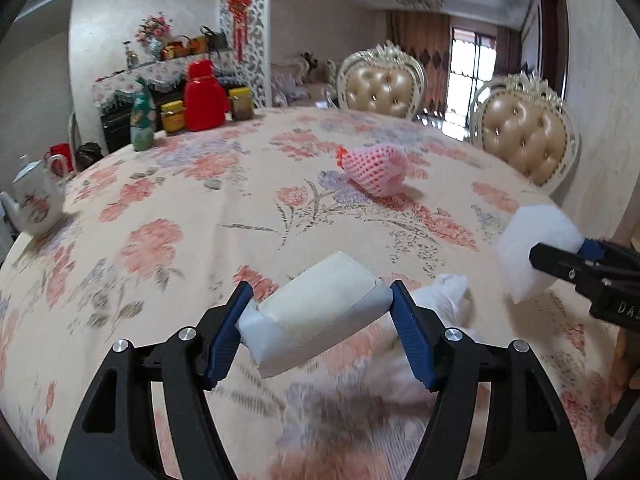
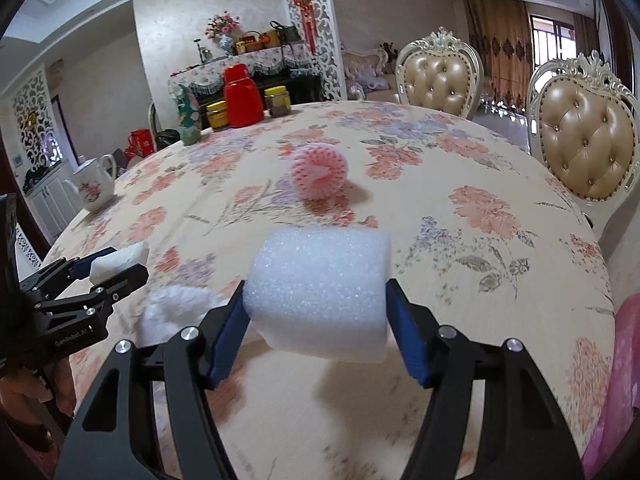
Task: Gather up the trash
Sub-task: 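Carry both white foam blocks with both tools to the pink bin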
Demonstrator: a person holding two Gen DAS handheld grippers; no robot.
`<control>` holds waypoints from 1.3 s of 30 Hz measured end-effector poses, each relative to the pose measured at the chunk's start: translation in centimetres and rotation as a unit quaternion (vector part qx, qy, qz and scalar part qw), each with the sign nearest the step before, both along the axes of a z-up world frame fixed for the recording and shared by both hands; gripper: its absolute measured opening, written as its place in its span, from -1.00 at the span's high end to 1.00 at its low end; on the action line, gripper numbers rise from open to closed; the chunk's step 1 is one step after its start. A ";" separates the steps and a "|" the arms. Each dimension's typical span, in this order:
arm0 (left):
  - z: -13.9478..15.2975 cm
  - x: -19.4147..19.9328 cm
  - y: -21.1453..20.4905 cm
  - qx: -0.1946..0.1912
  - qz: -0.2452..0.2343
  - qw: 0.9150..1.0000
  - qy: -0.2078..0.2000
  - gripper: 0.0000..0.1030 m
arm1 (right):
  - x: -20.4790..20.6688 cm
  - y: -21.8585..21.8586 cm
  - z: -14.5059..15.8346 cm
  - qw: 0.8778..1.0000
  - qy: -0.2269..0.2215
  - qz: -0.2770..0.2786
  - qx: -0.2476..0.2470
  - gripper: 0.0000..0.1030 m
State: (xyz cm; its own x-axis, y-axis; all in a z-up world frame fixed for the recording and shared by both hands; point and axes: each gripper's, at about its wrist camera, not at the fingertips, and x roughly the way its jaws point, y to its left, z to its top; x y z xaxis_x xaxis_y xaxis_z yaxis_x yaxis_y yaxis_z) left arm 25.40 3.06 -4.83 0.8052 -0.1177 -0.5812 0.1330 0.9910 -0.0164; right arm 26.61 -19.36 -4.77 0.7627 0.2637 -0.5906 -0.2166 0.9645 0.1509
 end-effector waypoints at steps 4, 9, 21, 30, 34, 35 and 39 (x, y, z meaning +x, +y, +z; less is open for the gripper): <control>0.6 -2.7 0.5 -0.004 0.012 1.000 -0.021 -0.27 | -2.1 0.9 0.5 1.000 -0.009 0.010 -0.003 -0.25; 1.0 -5.7 0.7 -0.016 0.021 0.999 -0.041 -0.27 | -4.4 1.8 1.0 0.999 -0.022 0.024 -0.003 -0.26; 2.1 -10.4 0.2 -0.028 0.025 0.996 -0.076 -0.27 | -8.4 2.7 2.5 0.998 -0.053 0.041 -0.011 -0.26; 3.2 -12.2 -1.2 -0.034 0.014 0.994 -0.099 -0.27 | -10.6 1.3 3.2 0.997 -0.071 0.035 -0.010 -0.26; 3.6 -12.7 -2.2 -0.040 0.002 0.993 -0.107 -0.27 | -11.0 0.0 3.4 0.997 -0.077 0.025 -0.008 -0.26; 3.8 -12.7 -2.6 -0.041 -0.004 0.993 -0.110 -0.28 | -11.1 -0.4 3.5 0.997 -0.078 0.022 -0.007 -0.26; 4.0 -12.8 -4.2 -0.044 -0.023 0.992 -0.115 -0.28 | -11.6 -1.9 3.5 0.996 -0.083 0.008 -0.009 -0.26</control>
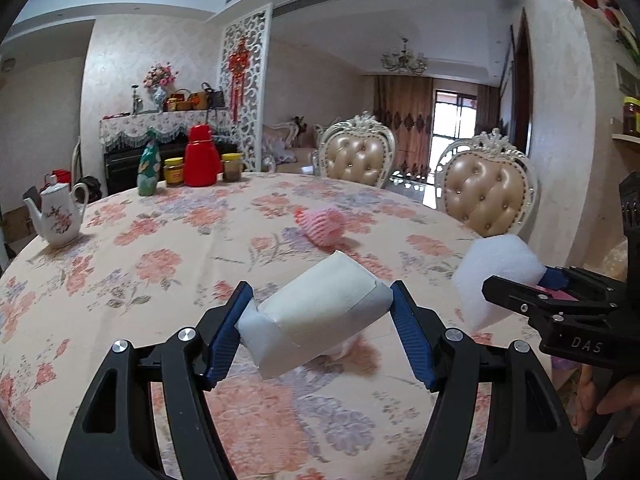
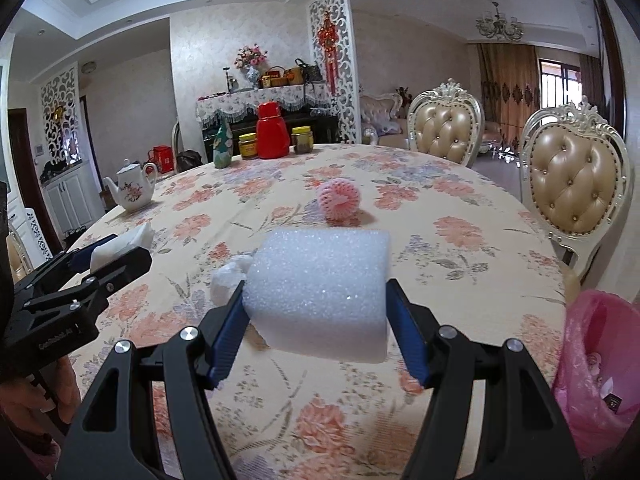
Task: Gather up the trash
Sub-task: 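Carry both white foam blocks with both tools to the pink bin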
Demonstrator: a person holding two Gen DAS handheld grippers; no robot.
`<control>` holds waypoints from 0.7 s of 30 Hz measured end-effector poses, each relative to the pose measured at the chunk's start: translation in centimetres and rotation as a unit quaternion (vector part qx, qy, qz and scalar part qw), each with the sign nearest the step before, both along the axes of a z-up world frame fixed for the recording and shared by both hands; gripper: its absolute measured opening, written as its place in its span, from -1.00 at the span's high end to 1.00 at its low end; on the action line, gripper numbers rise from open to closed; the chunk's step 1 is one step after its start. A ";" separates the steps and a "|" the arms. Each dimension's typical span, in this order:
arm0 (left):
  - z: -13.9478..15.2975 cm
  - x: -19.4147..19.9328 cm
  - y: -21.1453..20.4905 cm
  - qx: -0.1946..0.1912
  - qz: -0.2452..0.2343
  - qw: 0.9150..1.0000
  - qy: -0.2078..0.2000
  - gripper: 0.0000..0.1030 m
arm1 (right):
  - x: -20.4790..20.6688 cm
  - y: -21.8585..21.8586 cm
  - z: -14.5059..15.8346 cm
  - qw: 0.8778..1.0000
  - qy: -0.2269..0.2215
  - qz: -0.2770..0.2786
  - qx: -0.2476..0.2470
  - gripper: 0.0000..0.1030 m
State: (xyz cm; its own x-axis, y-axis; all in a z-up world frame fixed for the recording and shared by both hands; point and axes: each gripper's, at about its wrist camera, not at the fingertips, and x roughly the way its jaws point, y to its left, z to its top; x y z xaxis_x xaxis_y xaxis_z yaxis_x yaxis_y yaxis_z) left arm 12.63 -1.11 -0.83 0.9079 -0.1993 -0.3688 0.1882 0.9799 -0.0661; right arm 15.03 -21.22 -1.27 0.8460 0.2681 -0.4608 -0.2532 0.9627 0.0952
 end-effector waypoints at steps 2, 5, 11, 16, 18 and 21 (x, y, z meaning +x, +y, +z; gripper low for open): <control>0.0 0.2 -0.8 0.000 -0.009 1.000 0.001 -0.28 | -0.2 -0.8 0.0 1.000 -0.002 -0.007 0.002 -0.26; 0.0 0.7 -2.4 0.007 -0.026 1.000 0.001 -0.28 | -0.5 -2.1 0.1 1.000 -0.006 -0.020 0.003 -0.26; 0.0 1.9 -6.5 0.020 -0.069 0.997 0.001 -0.28 | -1.4 -6.2 0.5 0.998 -0.016 -0.060 0.004 -0.26; 0.0 2.7 -10.0 0.015 -0.110 0.994 0.005 -0.28 | -2.2 -10.1 0.4 0.995 -0.018 -0.102 0.006 -0.27; 0.0 3.1 -11.7 0.013 -0.133 0.991 0.009 -0.28 | -2.6 -12.0 0.1 0.992 -0.015 -0.123 0.009 -0.27; -0.2 3.5 -14.6 0.013 -0.165 0.986 0.011 -0.28 | -3.0 -14.7 -0.5 0.988 -0.010 -0.153 0.012 -0.27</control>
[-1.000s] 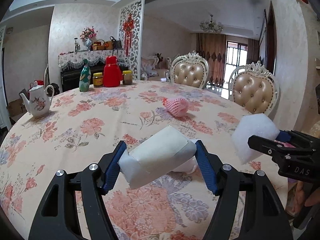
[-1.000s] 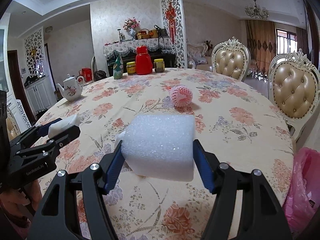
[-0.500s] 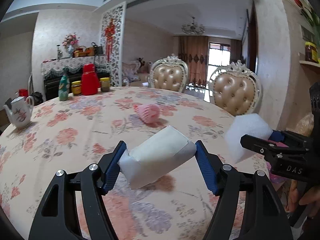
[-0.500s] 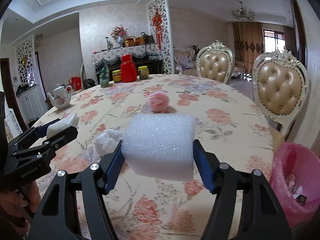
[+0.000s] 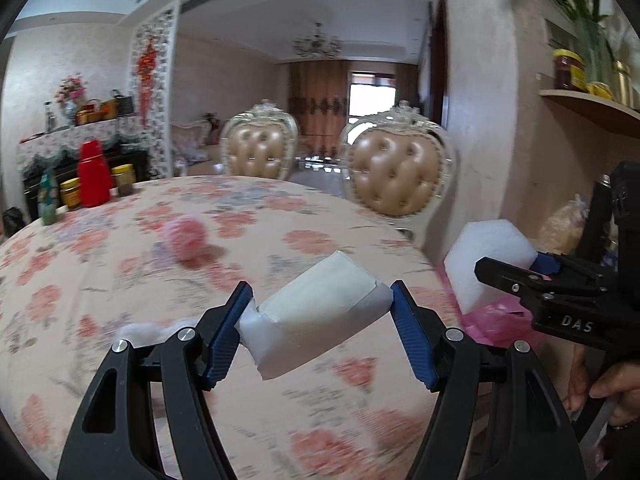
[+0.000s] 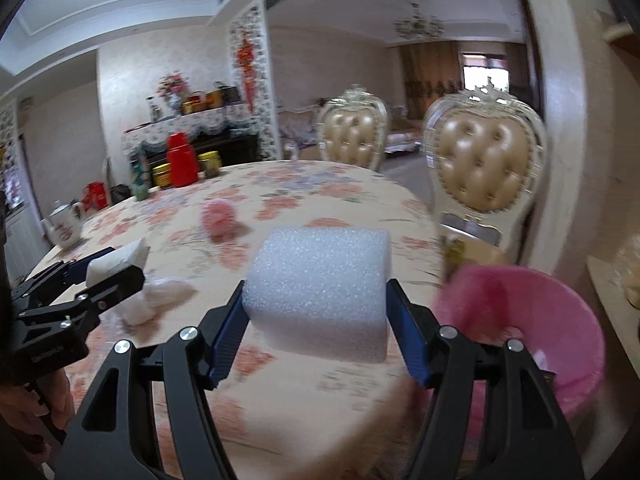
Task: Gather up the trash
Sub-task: 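Carry both white foam blocks with both tools to the pink bin, then open both tools to drop the foam blocks into the bin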
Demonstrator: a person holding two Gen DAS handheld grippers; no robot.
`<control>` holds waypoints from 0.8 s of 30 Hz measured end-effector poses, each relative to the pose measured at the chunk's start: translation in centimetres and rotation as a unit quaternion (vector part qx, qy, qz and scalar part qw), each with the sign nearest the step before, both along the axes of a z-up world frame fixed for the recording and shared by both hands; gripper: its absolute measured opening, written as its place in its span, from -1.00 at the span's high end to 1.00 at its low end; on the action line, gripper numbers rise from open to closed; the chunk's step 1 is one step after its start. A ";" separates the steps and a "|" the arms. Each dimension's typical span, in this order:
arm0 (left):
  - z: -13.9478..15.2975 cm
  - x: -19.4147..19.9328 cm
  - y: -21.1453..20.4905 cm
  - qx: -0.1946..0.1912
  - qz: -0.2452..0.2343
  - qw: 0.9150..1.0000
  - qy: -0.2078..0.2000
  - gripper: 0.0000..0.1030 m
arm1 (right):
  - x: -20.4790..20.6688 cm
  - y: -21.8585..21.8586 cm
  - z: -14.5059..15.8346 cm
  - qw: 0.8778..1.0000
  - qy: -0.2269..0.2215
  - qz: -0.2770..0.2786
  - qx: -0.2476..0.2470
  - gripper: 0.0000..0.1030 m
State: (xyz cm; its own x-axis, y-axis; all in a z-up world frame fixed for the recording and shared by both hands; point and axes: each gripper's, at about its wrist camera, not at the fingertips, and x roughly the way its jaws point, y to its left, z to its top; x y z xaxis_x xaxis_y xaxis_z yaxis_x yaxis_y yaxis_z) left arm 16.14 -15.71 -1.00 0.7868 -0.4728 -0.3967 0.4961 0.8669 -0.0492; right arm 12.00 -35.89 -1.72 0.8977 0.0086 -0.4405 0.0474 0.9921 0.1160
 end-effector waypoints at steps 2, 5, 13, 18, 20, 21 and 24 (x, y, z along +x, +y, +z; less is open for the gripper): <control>-0.1 0.3 -1.8 0.002 -0.018 1.000 0.001 -0.28 | -0.5 -1.9 -0.4 1.000 0.002 -0.020 0.004 -0.27; -0.3 0.9 -4.7 0.002 -0.048 0.999 0.007 -0.28 | -1.3 -4.7 -0.9 0.999 0.004 -0.049 0.006 -0.27; -0.5 1.8 -12.5 0.001 -0.116 0.993 0.019 -0.29 | -2.5 -11.9 -2.6 0.993 0.023 -0.114 0.023 -0.27; -0.5 2.7 -17.3 0.003 -0.154 0.988 0.029 -0.29 | -2.6 -14.8 -3.3 0.990 0.028 -0.134 0.028 -0.28; -0.6 3.2 -18.9 0.005 -0.165 0.986 0.031 -0.30 | -2.6 -15.6 -3.6 0.990 0.029 -0.136 0.029 -0.28; -0.6 3.4 -19.7 0.005 -0.170 0.985 0.033 -0.30 | -2.7 -16.0 -3.8 0.990 0.030 -0.136 0.029 -0.28; -0.7 4.2 -22.0 0.002 -0.181 0.983 0.040 -0.30 | -2.6 -17.3 -4.6 0.989 0.037 -0.139 0.031 -0.28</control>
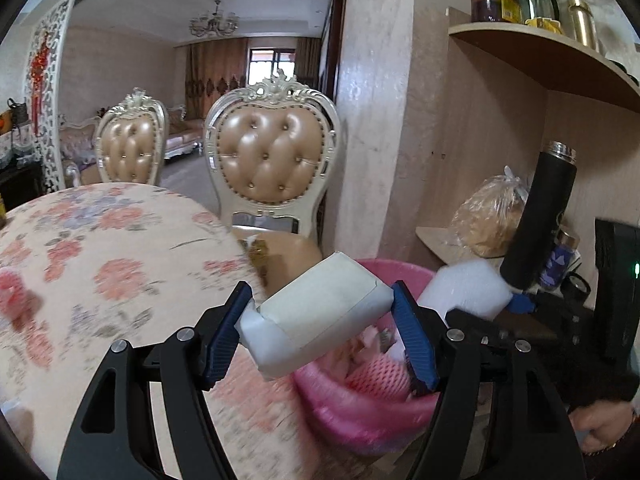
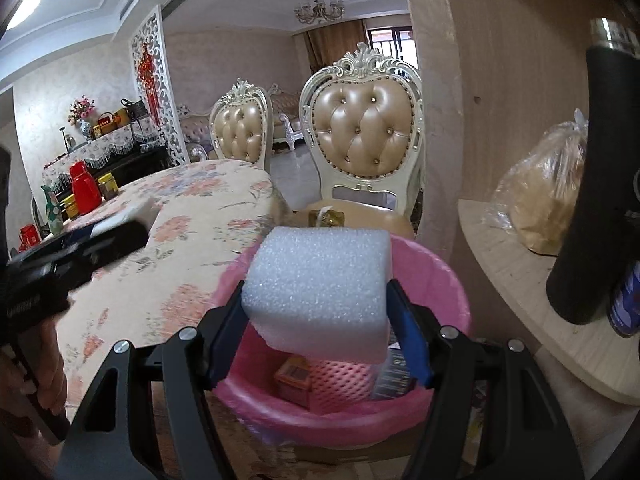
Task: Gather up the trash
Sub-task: 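Open both tools to drop the foam blocks into the bin, then move both open tools back over the table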
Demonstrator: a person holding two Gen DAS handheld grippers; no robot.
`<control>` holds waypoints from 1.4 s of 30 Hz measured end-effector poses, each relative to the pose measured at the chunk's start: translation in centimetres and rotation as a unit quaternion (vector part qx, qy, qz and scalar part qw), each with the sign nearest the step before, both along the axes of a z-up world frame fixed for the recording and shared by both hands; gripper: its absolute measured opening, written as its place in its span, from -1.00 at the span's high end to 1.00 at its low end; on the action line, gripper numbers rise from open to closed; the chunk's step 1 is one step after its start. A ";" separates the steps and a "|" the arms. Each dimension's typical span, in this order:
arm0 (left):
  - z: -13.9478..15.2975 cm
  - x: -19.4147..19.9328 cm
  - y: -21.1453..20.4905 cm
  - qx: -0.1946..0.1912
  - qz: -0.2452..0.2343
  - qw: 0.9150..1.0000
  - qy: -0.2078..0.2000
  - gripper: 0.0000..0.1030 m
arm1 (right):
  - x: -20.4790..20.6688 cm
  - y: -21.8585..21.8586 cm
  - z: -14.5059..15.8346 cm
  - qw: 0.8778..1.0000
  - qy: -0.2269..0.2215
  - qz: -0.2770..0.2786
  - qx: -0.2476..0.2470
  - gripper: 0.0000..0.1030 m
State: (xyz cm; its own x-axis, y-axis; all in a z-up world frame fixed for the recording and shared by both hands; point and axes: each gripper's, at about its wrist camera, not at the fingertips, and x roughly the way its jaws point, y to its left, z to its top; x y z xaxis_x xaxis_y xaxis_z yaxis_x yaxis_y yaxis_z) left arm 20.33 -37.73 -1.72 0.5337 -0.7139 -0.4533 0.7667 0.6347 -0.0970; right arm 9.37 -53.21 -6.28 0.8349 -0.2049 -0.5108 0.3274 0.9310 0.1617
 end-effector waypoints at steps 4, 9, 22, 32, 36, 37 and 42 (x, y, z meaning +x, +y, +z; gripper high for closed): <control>-0.3 1.1 -2.6 0.001 -0.011 1.000 0.010 -0.31 | 0.2 -1.7 -1.1 1.000 0.004 0.000 0.010 -0.31; -0.7 2.2 -5.1 -0.001 -0.014 1.000 0.021 -0.40 | -0.3 -3.0 -2.0 1.000 0.001 0.001 0.014 -0.61; -0.3 2.0 -1.6 -0.008 0.039 0.999 0.008 -0.81 | -3.6 -2.1 -0.3 1.000 -0.017 -0.013 0.002 -0.62; 0.0 1.3 12.2 0.010 0.150 0.989 -0.009 -0.81 | -1.0 4.8 1.4 0.998 -0.027 0.053 -0.011 -0.62; -0.5 0.7 17.8 0.023 0.201 0.979 -0.020 -0.81 | 1.3 8.9 2.0 0.995 -0.027 0.099 -0.011 -0.62; -0.7 0.5 19.5 0.029 0.218 0.975 -0.022 -0.81 | 1.9 10.3 2.1 0.993 -0.027 0.111 -0.013 -0.62; -1.1 -0.7 25.9 0.052 0.276 0.959 -0.032 -0.81 | 5.0 16.3 2.5 0.984 -0.028 0.173 -0.008 -0.62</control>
State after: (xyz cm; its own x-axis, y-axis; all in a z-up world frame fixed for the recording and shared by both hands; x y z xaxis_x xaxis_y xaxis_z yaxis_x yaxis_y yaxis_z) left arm 19.65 -11.87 -2.83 0.8463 -0.2675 -0.4606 0.3140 0.9491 0.0258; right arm 14.34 -36.95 -3.76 0.8828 0.0900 -0.4610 -0.0193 0.9876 0.1558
